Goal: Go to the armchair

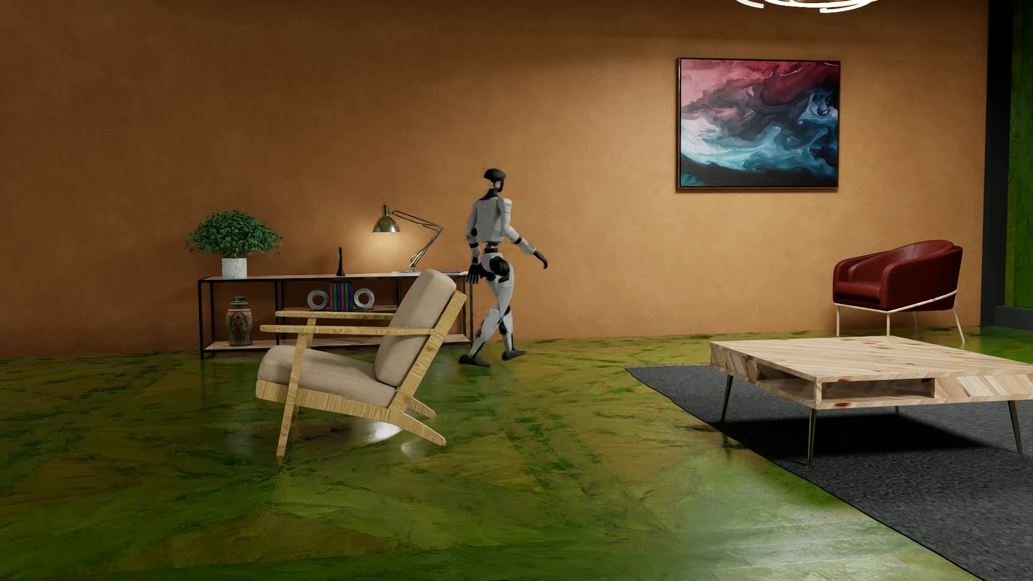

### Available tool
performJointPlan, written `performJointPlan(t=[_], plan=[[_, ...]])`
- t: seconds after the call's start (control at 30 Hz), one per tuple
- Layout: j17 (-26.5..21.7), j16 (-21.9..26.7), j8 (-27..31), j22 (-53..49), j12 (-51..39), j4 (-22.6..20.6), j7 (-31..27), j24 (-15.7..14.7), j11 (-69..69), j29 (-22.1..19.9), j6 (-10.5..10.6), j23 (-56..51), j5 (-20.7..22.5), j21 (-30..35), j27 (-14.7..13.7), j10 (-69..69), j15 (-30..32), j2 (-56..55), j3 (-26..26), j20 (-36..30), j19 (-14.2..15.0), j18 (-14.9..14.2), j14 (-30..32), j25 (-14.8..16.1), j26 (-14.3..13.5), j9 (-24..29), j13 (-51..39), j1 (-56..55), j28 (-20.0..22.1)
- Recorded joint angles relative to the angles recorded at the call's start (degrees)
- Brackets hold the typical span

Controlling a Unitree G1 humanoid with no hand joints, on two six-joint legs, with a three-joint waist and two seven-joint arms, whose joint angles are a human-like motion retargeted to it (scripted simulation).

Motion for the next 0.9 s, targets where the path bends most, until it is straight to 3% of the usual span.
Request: performJointPlan(t=[0.03,0.07,0.1,0.13,0.17,0.2,0.23,0.3,0.37,0.43,0.5,0.57,0.6,0.67,0.7,0.73,0.8,0.83,0.87,0.9], plan=[[0.17,-1.27,1.22,1.11,-0.88,-2.30,1.09,1.50,2.84,-0.79,-0.72,-0.52,-3.10,-0.66,0.53,2.03,2.76,0.79,0.26,-0.28,0.62,5.02,-0.27,0.12,0.68,0.03,1.48,1.69,-0.62],[1.04,-2.50,2.39,2.01,-1.91,-4.25,2.71,2.85,8.65,-1.67,-1.68,-0.23,-6.95,-1.39,1.64,3.94,6.97,0.08,0.56,0.15,0.26,6.02,-3.78,0.51,1.40,0.10,3.26,3.70,-0.20],[1.61,-3.67,4.70,2.35,-2.72,-6.01,4.76,4.32,17.17,-1.79,-2.80,1.17,-11.29,-0.44,2.94,4.78,14.27,-2.79,0.75,0.80,-1.97,6.31,-7.01,-0.07,1.96,0.23,4.75,6.41,1.14],[1.56,-4.74,7.11,1.71,-3.80,-7.41,6.92,4.72,26.85,0.33,-3.96,4.04,-15.78,2.75,4.00,4.02,21.95,-7.38,0.75,2.29,-3.97,6.87,-9.32,-0.90,2.23,0.32,4.51,9.62,2.75],[0.91,-5.29,9.85,0.47,-4.66,-9.02,8.84,4.85,36.20,4.66,-5.11,6.81,-20.15,7.14,3.74,1.78,27.78,-13.00,0.29,3.17,-8.11,7.31,-10.84,-2.36,1.47,0.50,4.16,13.50,4.22],[-0.03,-5.14,12.69,-0.51,-6.05,-10.68,10.20,5.24,43.07,9.17,-6.24,8.56,-22.24,10.54,2.67,2.03,23.11,-18.38,-0.52,2.60,-10.22,7.58,-12.93,-3.91,-0.08,0.86,4.25,15.67,4.99],[0.33,-4.24,15.80,-1.01,-8.18,-11.99,10.57,5.85,47.69,10.80,-7.08,9.01,-21.30,11.07,2.19,2.97,18.48,-23.55,-1.51,1.34,-11.09,7.70,-15.19,-4.21,-1.03,1.17,5.49,17.39,4.87],[3.38,-1.66,18.96,-2.38,-13.07,-13.40,9.82,6.58,47.94,7.21,-7.73,8.25,-16.28,8.88,2.74,5.12,13.62,-31.85,-3.36,0.36,-9.85,7.31,-19.44,-2.79,-2.45,1.47,10.75,20.35,4.36],[5.13,-0.34,17.61,-7.14,-16.56,-13.94,8.84,4.07,37.91,4.50,-7.51,8.71,-11.88,8.57,2.87,6.60,9.47,-37.29,-4.95,2.66,-8.63,7.44,-22.97,-2.68,-4.83,1.38,15.24,23.19,7.16],[5.91,1.51,14.62,-12.55,-18.47,-14.47,7.72,1.05,20.98,5.80,-6.92,11.98,-7.26,9.53,3.29,5.64,9.86,-39.96,-6.21,3.54,-8.67,7.33,-25.42,-3.14,-8.09,0.92,17.20,26.74,11.82],[6.39,3.32,10.88,-15.93,-20.25,-14.91,6.48,-0.77,1.67,8.33,-6.26,14.68,-2.75,10.56,3.41,3.06,15.30,-40.50,-6.75,2.39,-5.80,6.90,-26.84,-4.27,-9.62,0.26,18.60,30.72,14.10],[5.93,3.61,2.74,-17.19,-21.03,-15.57,5.44,-2.55,-9.55,10.02,-5.62,16.40,-1.02,11.54,3.52,1.89,15.80,-40.00,-6.56,1.52,1.28,6.74,-28.15,-5.93,-9.47,-0.33,19.62,34.48,14.03],[5.77,3.30,0.23,-17.08,-20.77,-15.68,4.88,-3.24,-7.57,10.38,-5.26,16.58,-1.40,11.32,3.53,2.35,17.74,-39.99,-6.56,1.27,-0.98,6.72,-28.56,-6.10,-9.09,-0.45,19.87,36.37,14.21],[6.54,2.53,-2.51,-14.69,-19.19,-13.84,2.38,-3.01,-6.91,9.79,-4.18,16.25,-0.39,9.12,3.81,4.87,20.18,-36.31,-7.08,-0.76,-16.97,5.71,-26.65,-5.73,-7.64,-0.85,20.31,39.46,13.75],[7.35,2.06,-3.72,-12.59,-17.92,-11.90,1.17,-3.04,-6.74,8.65,-3.25,16.05,0.58,6.95,4.33,9.24,19.63,-33.83,-7.37,-1.91,-19.91,4.94,-23.51,-5.20,-6.70,-0.98,20.06,39.36,13.52],[8.23,1.98,-4.62,-9.94,-16.11,-9.47,-0.06,-2.71,-5.55,7.26,-2.20,16.51,1.66,4.57,4.90,17.28,17.38,-31.80,-7.62,-3.41,-19.67,1.70,-18.21,-4.52,-5.52,-0.89,18.94,37.12,12.60],[9.60,3.25,-7.24,-3.53,-13.31,-5.32,-4.89,0.18,-3.57,5.83,-0.72,17.48,3.22,0.57,6.54,39.86,12.66,-27.49,-8.20,-10.73,-19.30,-10.64,-5.78,-5.07,-2.85,-0.34,15.32,27.43,6.60],[10.20,4.67,-8.50,-1.17,-12.32,-2.81,-4.52,2.44,-4.22,5.35,-0.34,16.52,4.03,-1.51,6.80,50.24,11.00,-24.59,-8.57,-15.71,-18.84,-11.14,-0.57,-5.10,-3.13,-0.08,12.90,21.64,1.30],[10.38,5.93,-8.65,0.23,-11.48,-0.17,-5.86,3.81,-4.22,3.97,0.08,15.12,4.84,-3.09,6.05,57.44,9.39,-22.31,-8.28,-18.95,-18.26,-11.62,-2.34,-4.69,-4.04,0.19,10.52,16.42,-3.59],[10.07,6.15,-8.07,0.95,-10.26,2.00,-6.16,3.28,-4.08,2.06,0.47,13.77,5.57,-4.25,4.09,61.89,7.85,-20.27,-7.55,-18.54,-17.61,-7.04,-5.96,-4.09,-3.32,0.39,8.74,11.53,-4.75]])
